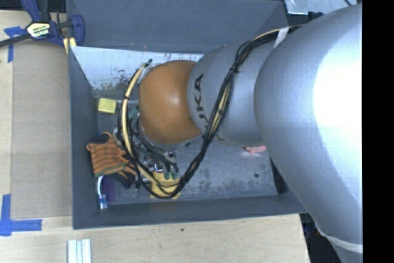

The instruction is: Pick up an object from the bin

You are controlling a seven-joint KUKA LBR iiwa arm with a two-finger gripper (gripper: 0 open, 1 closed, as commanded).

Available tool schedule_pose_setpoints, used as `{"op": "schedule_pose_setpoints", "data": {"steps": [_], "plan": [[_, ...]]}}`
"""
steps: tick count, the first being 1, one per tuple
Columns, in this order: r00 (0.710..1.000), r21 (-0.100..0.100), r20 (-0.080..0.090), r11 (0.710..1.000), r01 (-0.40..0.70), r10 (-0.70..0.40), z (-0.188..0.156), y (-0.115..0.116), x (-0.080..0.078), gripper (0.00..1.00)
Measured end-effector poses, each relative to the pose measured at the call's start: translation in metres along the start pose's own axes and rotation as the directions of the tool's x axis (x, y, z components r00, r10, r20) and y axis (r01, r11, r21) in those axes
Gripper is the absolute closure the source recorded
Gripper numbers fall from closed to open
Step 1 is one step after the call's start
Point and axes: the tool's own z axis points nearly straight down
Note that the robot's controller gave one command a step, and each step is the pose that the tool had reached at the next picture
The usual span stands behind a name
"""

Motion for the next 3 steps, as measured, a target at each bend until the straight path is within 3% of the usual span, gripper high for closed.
{"op": "schedule_pose_setpoints", "data": {"steps": [1, 2, 3], "plan": [[0.964, -0.001, 0.007, 0.964, -0.266, 0.266, 0.023, -0.006, -0.043, 0.00], [0.984, -0.007, 0.004, 0.984, -0.180, 0.180, 0.033, 0.000, 0.003, 1.00], [0.984, -0.007, 0.004, 0.984, -0.181, 0.181, 0.033, 0.000, 0.003, 1.00]]}}
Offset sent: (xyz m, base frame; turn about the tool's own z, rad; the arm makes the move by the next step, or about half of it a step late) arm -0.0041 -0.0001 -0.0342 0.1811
